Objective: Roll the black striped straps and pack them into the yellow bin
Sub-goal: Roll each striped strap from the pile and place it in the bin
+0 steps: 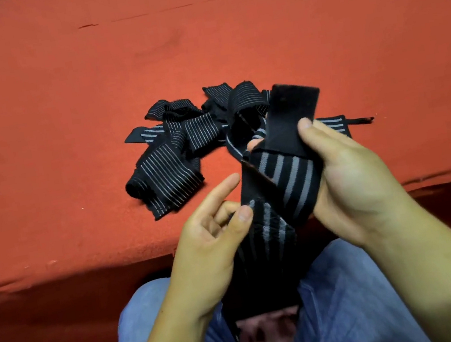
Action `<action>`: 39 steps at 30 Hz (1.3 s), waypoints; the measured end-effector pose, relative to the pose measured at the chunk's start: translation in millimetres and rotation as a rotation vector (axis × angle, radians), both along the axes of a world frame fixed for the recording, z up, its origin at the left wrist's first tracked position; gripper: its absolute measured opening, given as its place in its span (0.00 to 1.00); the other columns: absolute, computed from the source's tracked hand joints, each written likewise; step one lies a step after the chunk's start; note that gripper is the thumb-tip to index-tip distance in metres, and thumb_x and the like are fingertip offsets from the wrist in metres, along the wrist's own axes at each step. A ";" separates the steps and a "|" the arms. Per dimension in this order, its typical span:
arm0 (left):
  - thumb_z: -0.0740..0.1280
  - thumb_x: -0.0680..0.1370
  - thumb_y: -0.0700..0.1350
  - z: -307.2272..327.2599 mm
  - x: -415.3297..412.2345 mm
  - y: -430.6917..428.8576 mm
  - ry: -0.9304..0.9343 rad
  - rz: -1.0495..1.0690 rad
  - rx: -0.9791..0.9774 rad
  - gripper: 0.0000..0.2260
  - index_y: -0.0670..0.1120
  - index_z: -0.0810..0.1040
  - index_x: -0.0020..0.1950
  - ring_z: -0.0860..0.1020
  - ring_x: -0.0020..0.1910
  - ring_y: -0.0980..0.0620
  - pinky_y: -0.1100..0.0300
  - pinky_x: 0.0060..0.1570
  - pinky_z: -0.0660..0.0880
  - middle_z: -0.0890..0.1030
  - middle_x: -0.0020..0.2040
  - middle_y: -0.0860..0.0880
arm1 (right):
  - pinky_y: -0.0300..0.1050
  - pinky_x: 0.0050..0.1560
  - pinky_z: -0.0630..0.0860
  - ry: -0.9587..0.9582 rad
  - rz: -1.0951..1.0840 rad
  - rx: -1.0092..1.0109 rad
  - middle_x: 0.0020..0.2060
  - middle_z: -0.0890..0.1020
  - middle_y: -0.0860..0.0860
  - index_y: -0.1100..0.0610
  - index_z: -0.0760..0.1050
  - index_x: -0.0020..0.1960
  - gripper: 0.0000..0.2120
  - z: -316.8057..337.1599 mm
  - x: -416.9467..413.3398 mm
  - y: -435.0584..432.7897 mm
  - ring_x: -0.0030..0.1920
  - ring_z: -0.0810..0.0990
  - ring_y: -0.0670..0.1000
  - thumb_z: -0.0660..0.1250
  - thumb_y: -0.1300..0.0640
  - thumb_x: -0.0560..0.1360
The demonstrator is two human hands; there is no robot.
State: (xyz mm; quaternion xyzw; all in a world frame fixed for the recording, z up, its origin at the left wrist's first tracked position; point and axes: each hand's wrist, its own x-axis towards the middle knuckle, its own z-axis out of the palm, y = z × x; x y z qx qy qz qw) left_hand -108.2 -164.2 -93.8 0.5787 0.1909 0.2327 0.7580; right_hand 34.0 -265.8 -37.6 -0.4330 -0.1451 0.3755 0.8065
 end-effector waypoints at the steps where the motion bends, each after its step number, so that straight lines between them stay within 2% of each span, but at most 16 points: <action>1: 0.71 0.78 0.45 0.6 0.9 0.2 -0.011 0.012 0.000 0.23 0.52 0.75 0.73 0.77 0.58 0.41 0.32 0.70 0.67 0.76 0.63 0.28 | 0.54 0.61 0.82 -0.015 0.003 -0.009 0.57 0.86 0.63 0.66 0.77 0.66 0.19 -1.5 -2.7 1.5 0.57 0.86 0.59 0.55 0.55 0.87; 3: 0.70 0.78 0.46 2.0 0.7 1.3 -0.027 0.036 0.019 0.22 0.51 0.76 0.73 0.78 0.58 0.43 0.38 0.67 0.73 0.79 0.62 0.31 | 0.54 0.63 0.82 -0.019 0.010 -0.011 0.59 0.85 0.63 0.66 0.76 0.68 0.19 -5.4 -6.8 3.7 0.60 0.85 0.60 0.56 0.55 0.87; 5: 0.71 0.79 0.44 3.1 1.1 1.6 -0.059 0.080 0.056 0.20 0.50 0.77 0.72 0.81 0.50 0.50 0.59 0.52 0.81 0.84 0.55 0.36 | 0.54 0.62 0.82 -0.042 0.027 -0.019 0.58 0.85 0.63 0.66 0.77 0.67 0.18 -9.0 -9.5 4.4 0.60 0.85 0.61 0.56 0.56 0.87; 6: 0.72 0.79 0.44 4.5 1.2 1.2 -0.079 0.113 0.068 0.20 0.49 0.78 0.70 0.82 0.46 0.53 0.65 0.47 0.80 0.85 0.51 0.37 | 0.54 0.61 0.82 -0.081 0.034 -0.044 0.57 0.86 0.63 0.65 0.78 0.66 0.18 -11.1 -10.5 4.1 0.59 0.85 0.61 0.55 0.56 0.87; 9: 0.72 0.76 0.42 13.8 3.6 -1.0 -0.124 0.207 0.073 0.17 0.47 0.80 0.65 0.80 0.36 0.58 0.71 0.39 0.77 0.84 0.44 0.42 | 0.54 0.62 0.81 -0.203 0.050 -0.153 0.55 0.87 0.59 0.60 0.81 0.61 0.16 -18.3 -14.6 3.6 0.57 0.86 0.57 0.56 0.57 0.87; 10: 0.72 0.75 0.43 16.1 4.6 -1.8 -0.128 0.227 0.089 0.16 0.47 0.81 0.63 0.79 0.35 0.58 0.71 0.37 0.76 0.83 0.43 0.44 | 0.55 0.63 0.81 -0.213 0.068 -0.171 0.54 0.88 0.58 0.59 0.82 0.59 0.16 -20.1 -16.5 3.2 0.57 0.86 0.57 0.56 0.57 0.87; 12: 0.71 0.74 0.43 19.3 7.1 -3.4 -0.111 0.243 0.144 0.14 0.47 0.82 0.59 0.81 0.41 0.57 0.69 0.43 0.78 0.85 0.43 0.49 | 0.56 0.65 0.79 -0.214 0.102 -0.198 0.55 0.87 0.58 0.58 0.83 0.59 0.15 -22.6 -19.6 3.1 0.58 0.86 0.56 0.57 0.56 0.87; 14: 0.71 0.76 0.38 19.3 8.4 -3.7 -0.102 0.263 0.180 0.09 0.47 0.83 0.55 0.83 0.43 0.61 0.70 0.45 0.77 0.87 0.42 0.53 | 0.57 0.67 0.77 -0.164 0.141 -0.200 0.57 0.87 0.60 0.61 0.81 0.62 0.16 -23.6 -21.6 2.8 0.61 0.85 0.59 0.58 0.56 0.87; 16: 0.71 0.78 0.36 20.3 9.2 -4.8 -0.088 0.266 0.203 0.07 0.44 0.84 0.54 0.83 0.43 0.60 0.68 0.46 0.78 0.88 0.44 0.51 | 0.56 0.67 0.77 -0.090 0.187 -0.184 0.59 0.85 0.63 0.64 0.79 0.65 0.17 -23.5 -21.8 1.7 0.64 0.83 0.62 0.58 0.56 0.87; 19: 0.71 0.79 0.36 20.5 8.5 -5.1 -0.078 0.263 0.214 0.06 0.42 0.85 0.53 0.84 0.45 0.57 0.66 0.46 0.79 0.88 0.47 0.47 | 0.51 0.60 0.82 0.002 0.225 -0.143 0.58 0.85 0.63 0.65 0.80 0.65 0.16 -20.9 -21.0 -0.6 0.60 0.85 0.59 0.58 0.57 0.86; 21: 0.71 0.79 0.36 21.4 9.1 -5.9 -0.064 0.266 0.224 0.06 0.43 0.85 0.52 0.84 0.44 0.58 0.67 0.45 0.78 0.88 0.47 0.48 | 0.48 0.54 0.84 0.053 0.233 -0.115 0.54 0.87 0.61 0.65 0.81 0.62 0.16 -19.7 -20.9 -1.6 0.54 0.87 0.55 0.59 0.58 0.86; 23: 0.71 0.78 0.36 21.7 9.7 -7.7 -0.046 0.276 0.229 0.06 0.46 0.85 0.50 0.84 0.41 0.59 0.67 0.43 0.78 0.88 0.44 0.50 | 0.48 0.52 0.85 0.090 0.237 -0.103 0.52 0.87 0.61 0.65 0.81 0.62 0.16 -19.3 -21.1 -2.0 0.52 0.87 0.55 0.59 0.58 0.86; 27: 0.72 0.78 0.38 22.6 10.8 -9.8 -0.014 0.301 0.282 0.07 0.49 0.86 0.50 0.84 0.42 0.59 0.67 0.43 0.78 0.88 0.45 0.51 | 0.54 0.60 0.81 0.090 0.251 -0.130 0.57 0.85 0.64 0.67 0.79 0.65 0.18 -18.4 -20.9 -2.4 0.56 0.86 0.58 0.58 0.57 0.86; 33: 0.74 0.78 0.41 20.7 12.2 -11.5 0.056 0.381 0.451 0.08 0.54 0.86 0.51 0.85 0.49 0.56 0.58 0.53 0.79 0.87 0.48 0.56 | 0.53 0.59 0.82 0.111 0.254 -0.133 0.58 0.85 0.63 0.66 0.80 0.64 0.18 -18.2 -19.7 -4.9 0.58 0.85 0.58 0.59 0.56 0.85; 36: 0.75 0.77 0.42 21.1 10.8 -16.2 0.079 0.433 0.507 0.09 0.56 0.85 0.51 0.84 0.48 0.60 0.65 0.50 0.77 0.86 0.48 0.58 | 0.50 0.56 0.84 0.134 0.250 -0.108 0.55 0.86 0.62 0.64 0.81 0.62 0.16 -18.9 -21.0 -5.1 0.55 0.86 0.56 0.60 0.56 0.84; 39: 0.75 0.77 0.43 19.6 10.0 -19.9 0.113 0.469 0.582 0.10 0.58 0.84 0.53 0.82 0.48 0.58 0.66 0.49 0.76 0.84 0.49 0.57 | 0.52 0.60 0.83 0.124 0.258 -0.108 0.59 0.85 0.63 0.66 0.80 0.65 0.18 -19.5 -21.1 -6.4 0.59 0.85 0.58 0.61 0.55 0.83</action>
